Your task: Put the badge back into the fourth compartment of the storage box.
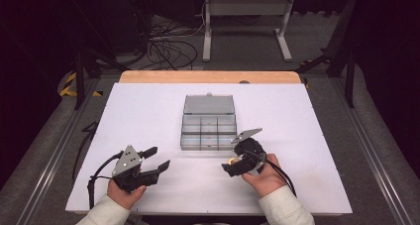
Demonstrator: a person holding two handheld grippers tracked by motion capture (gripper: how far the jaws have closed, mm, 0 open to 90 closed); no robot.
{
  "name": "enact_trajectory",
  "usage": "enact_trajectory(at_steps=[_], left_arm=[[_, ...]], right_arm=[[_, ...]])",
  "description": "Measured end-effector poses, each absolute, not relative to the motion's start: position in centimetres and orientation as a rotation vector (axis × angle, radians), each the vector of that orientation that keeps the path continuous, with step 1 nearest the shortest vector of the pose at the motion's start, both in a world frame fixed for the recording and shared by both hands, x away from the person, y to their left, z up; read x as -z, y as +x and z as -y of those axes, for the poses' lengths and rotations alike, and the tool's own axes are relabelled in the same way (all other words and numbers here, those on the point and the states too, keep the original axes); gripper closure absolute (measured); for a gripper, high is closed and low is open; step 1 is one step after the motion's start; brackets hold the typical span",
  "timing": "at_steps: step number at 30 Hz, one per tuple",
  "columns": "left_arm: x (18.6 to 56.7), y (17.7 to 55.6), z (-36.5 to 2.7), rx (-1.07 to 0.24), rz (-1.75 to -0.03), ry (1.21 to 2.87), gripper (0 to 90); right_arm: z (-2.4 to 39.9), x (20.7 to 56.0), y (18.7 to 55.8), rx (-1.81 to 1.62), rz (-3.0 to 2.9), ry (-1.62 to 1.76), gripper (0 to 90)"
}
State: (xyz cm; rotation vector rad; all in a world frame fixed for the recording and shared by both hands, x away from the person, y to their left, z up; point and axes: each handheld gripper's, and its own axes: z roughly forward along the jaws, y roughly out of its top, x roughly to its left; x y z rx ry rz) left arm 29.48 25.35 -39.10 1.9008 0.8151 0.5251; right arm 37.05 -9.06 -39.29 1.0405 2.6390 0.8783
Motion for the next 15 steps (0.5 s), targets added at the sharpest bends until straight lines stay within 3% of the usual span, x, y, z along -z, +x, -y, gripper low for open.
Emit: enact_trajectory(at_steps=[15], left_arm=[[39.1,29.5,-25.3,-0.535,-0.809,1.908,37.5]], right_arm=[[8.7,40.4,37.3,-0.769,-2.677,1.066,18.9]])
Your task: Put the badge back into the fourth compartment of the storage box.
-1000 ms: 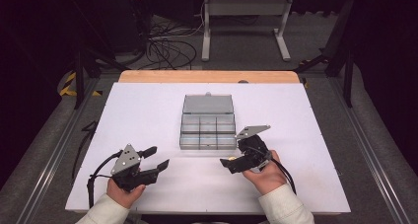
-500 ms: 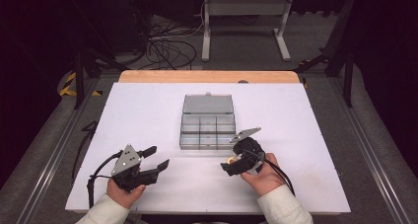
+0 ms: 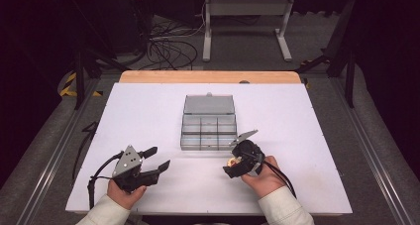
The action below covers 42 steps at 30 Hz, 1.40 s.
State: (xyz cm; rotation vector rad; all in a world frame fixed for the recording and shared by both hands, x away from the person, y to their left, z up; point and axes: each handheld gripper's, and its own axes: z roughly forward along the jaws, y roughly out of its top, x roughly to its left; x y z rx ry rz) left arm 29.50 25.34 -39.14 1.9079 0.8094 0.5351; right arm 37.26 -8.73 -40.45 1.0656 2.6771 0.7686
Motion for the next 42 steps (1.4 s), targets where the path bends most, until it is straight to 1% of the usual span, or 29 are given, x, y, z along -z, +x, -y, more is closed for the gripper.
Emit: enact_trajectory(at_steps=[7,19,34,39,42], left_arm=[[39.1,29.5,-25.3,-0.539,-0.806,1.910,37.6],[39.2,29.5,-25.2,-0.533,-0.808,1.912,37.6],[39.3,29.5,-25.2,-0.529,-0.807,1.915,37.4],[39.3,29.5,-25.2,-0.529,-0.807,1.915,37.4],[39.3,29.5,-25.2,-0.524,-0.810,1.913,37.4]], right_arm=[[8.5,40.8,37.3,-0.712,-2.698,1.070,23.7],[8.3,40.9,37.3,-0.687,-2.696,1.083,27.8],[7.8,41.1,37.3,-0.657,-2.673,1.128,39.1],[7.8,41.1,37.3,-0.638,-2.650,1.135,45.0],[7.7,41.1,37.2,-0.627,-2.642,1.134,46.0]])
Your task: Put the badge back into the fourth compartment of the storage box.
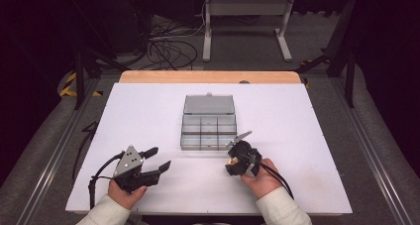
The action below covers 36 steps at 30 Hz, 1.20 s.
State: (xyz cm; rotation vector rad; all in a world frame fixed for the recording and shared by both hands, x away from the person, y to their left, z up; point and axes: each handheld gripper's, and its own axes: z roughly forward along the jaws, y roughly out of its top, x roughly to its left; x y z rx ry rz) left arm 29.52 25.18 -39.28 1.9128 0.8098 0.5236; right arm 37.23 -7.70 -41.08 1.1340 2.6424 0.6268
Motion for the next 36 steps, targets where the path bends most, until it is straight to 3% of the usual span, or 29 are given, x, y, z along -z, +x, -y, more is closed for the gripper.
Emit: enact_trajectory(at_steps=[36], left_arm=[[39.2,29.5,-25.2,-0.539,-0.808,1.915,37.2]], right_arm=[[8.7,38.5,36.5,-0.733,-2.581,1.086,47.3]])
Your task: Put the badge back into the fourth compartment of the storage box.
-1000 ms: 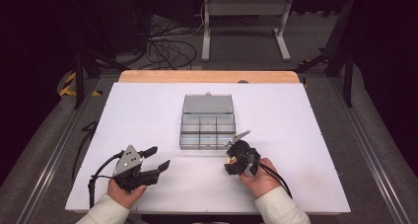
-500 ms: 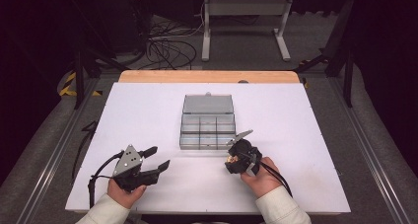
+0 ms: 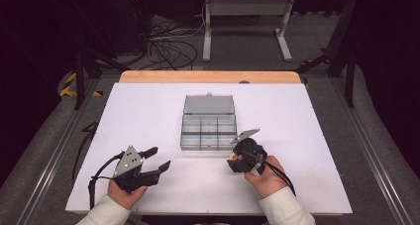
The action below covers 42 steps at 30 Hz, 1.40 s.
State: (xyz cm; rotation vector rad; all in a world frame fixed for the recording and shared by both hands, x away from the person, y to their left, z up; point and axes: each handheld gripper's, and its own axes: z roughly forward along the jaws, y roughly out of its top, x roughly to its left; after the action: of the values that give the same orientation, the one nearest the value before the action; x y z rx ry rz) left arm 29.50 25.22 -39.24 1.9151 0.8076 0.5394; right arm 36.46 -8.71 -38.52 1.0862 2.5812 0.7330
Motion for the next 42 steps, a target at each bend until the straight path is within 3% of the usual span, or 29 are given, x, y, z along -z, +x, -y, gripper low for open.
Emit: enact_trajectory(at_steps=[42], left_arm=[[39.3,29.5,-25.2,-0.557,-0.807,1.906,34.4]], right_arm=[[8.2,34.5,37.2,-0.877,-2.544,0.950,47.2]])
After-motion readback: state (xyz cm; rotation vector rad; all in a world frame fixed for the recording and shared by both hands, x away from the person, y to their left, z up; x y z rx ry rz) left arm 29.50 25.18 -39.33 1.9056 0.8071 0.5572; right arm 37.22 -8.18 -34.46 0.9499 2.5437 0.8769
